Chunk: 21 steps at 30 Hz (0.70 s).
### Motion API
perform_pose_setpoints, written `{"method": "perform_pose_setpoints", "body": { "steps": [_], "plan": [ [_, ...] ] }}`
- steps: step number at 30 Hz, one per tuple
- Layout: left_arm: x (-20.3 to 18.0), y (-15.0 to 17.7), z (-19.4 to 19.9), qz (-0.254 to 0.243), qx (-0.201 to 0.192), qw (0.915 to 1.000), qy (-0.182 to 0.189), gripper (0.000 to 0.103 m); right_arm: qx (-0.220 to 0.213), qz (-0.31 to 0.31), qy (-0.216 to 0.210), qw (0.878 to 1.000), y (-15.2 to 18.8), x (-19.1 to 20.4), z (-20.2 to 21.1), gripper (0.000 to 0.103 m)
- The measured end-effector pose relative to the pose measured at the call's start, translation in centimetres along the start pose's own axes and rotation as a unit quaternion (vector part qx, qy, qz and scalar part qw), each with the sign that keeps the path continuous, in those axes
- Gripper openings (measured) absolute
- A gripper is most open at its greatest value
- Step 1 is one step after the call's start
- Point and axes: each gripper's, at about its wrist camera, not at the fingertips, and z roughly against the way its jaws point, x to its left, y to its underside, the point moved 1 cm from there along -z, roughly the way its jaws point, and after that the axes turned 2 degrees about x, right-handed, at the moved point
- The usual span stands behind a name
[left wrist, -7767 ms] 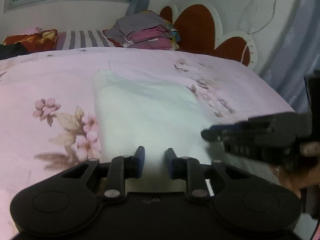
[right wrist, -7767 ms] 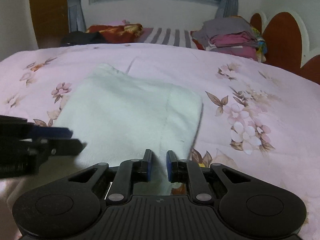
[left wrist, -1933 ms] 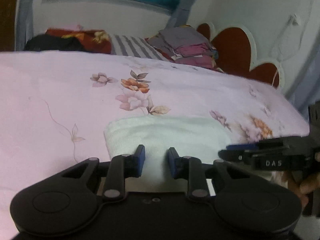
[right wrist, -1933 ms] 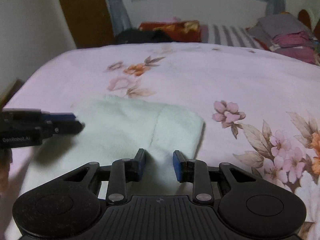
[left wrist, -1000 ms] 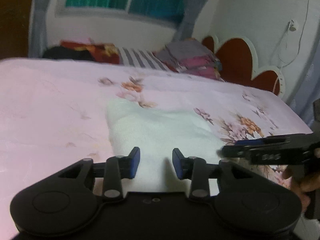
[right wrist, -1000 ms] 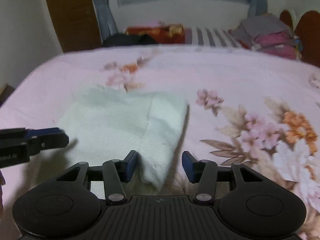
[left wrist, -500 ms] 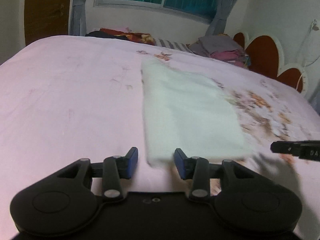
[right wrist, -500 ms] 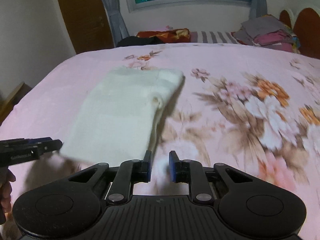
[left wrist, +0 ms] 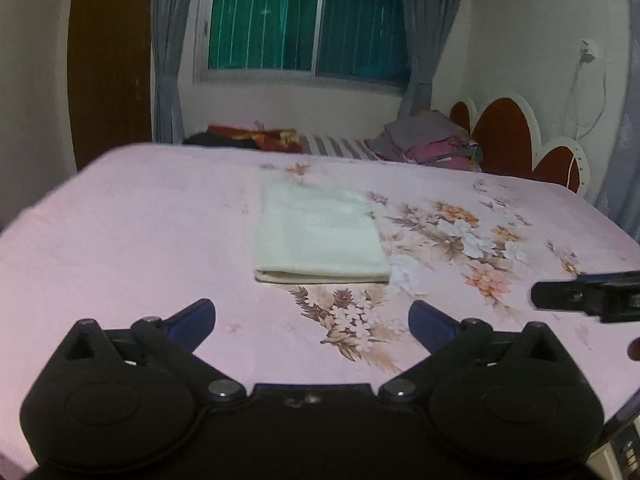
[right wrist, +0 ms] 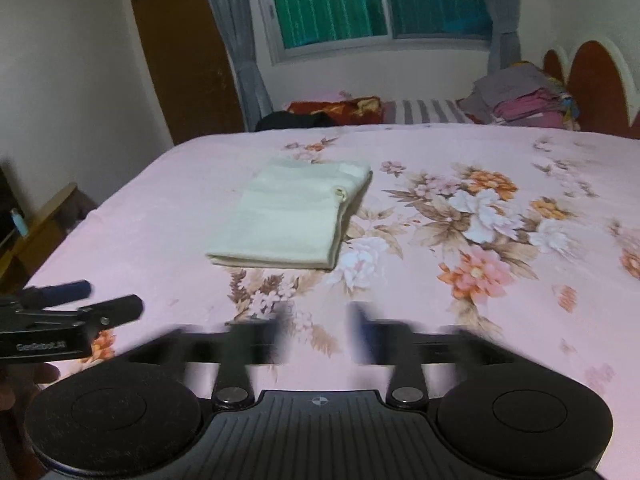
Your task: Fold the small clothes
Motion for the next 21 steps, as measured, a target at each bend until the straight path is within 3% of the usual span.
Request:
{"method": "perform_pose_setpoints", "body": {
  "steps": [1, 10, 21],
  "plan": [
    [-0.2, 0.1, 1.0, 0.0, 0.001, 1.0, -0.006, 0.103, -0.013, -0.001, 0.01, 1.0, 0.4, 0.1, 1.1, 0.103],
    [-2.1, 1.4, 7.4, -0.005, -0.028, 0.9995, -0.015, 0.103, -0.033, 0.024, 0.041, 0.998, 3.5, 2.9, 7.1, 0.103],
    [-3.4, 1.4, 9.5, -0.021, -0.047, 0.9987, -0.001, 0.103, -0.062, 0.015, 0.056, 0.996, 4.5, 3.5, 9.9, 0.103]
  ]
}}
